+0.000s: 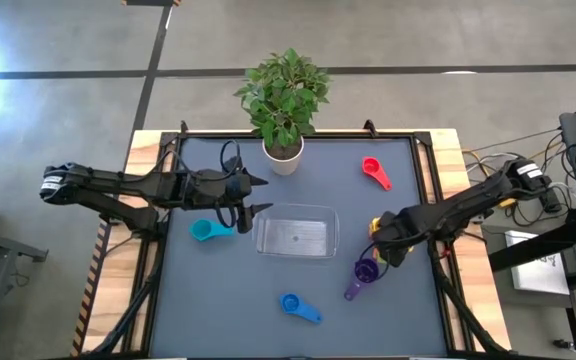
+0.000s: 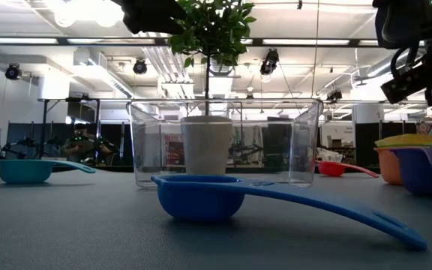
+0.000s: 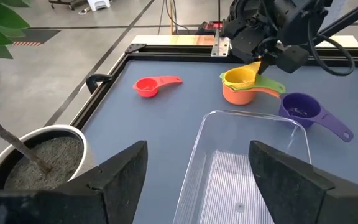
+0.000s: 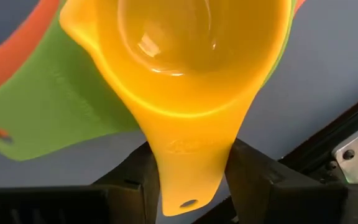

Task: Nest measuring cups in basket
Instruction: Remove the yellow measuring cup from the green measuring cup

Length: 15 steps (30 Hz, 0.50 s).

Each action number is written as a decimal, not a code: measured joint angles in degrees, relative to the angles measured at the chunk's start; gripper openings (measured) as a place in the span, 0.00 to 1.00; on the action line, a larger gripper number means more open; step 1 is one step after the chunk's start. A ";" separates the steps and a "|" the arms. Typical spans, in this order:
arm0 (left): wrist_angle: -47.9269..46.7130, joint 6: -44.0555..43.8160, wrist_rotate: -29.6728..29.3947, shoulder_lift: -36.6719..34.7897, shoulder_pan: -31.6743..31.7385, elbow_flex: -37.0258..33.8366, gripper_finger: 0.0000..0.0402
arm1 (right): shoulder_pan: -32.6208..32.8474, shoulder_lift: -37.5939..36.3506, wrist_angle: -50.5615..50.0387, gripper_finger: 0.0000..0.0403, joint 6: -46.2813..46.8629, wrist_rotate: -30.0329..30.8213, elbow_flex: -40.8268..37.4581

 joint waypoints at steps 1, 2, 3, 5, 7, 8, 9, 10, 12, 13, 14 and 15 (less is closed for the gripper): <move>0.00 -0.01 -0.01 0.00 -0.01 0.00 0.65 | 0.00 -0.41 0.04 0.33 0.00 0.00 0.00; 0.00 -0.02 -0.02 0.00 -0.01 0.00 0.65 | 0.00 -0.85 0.03 0.33 0.03 0.04 0.00; 0.00 -0.02 -0.02 0.00 0.01 0.00 0.65 | 0.00 -1.22 0.03 0.34 0.18 0.22 0.00; 0.02 -0.02 -0.02 0.00 -0.01 0.00 0.65 | 0.00 -1.84 0.02 0.34 0.79 1.04 0.00; 0.01 -0.02 -0.02 0.00 0.00 0.00 0.65 | 0.02 -2.30 -0.08 0.34 0.96 1.43 0.06; 0.02 -0.02 -0.02 0.00 0.01 0.00 0.65 | 0.02 -2.47 -0.47 0.33 1.22 1.51 0.33; 0.00 -0.03 -0.02 0.00 -0.01 0.00 0.65 | 0.02 -2.61 -0.56 0.33 1.52 1.52 0.62; 0.02 -0.04 -0.02 0.00 0.00 0.00 0.65 | 0.02 -2.73 -0.65 0.33 1.55 1.53 1.03; -0.01 -0.09 -0.02 0.00 0.01 0.00 0.65 | 0.04 -2.78 -0.98 0.33 1.55 1.56 2.29; -0.03 -0.30 -0.02 0.00 -0.01 0.00 0.65 | 0.04 -2.78 -1.35 0.33 1.53 1.56 3.03; -0.07 -0.32 -0.04 0.00 0.00 0.00 0.65 | 0.04 -2.78 -1.90 0.33 1.51 1.57 3.85; -0.11 -0.33 -0.04 0.00 -0.01 0.00 0.65 | 0.06 -2.76 -2.39 0.32 1.49 1.60 4.64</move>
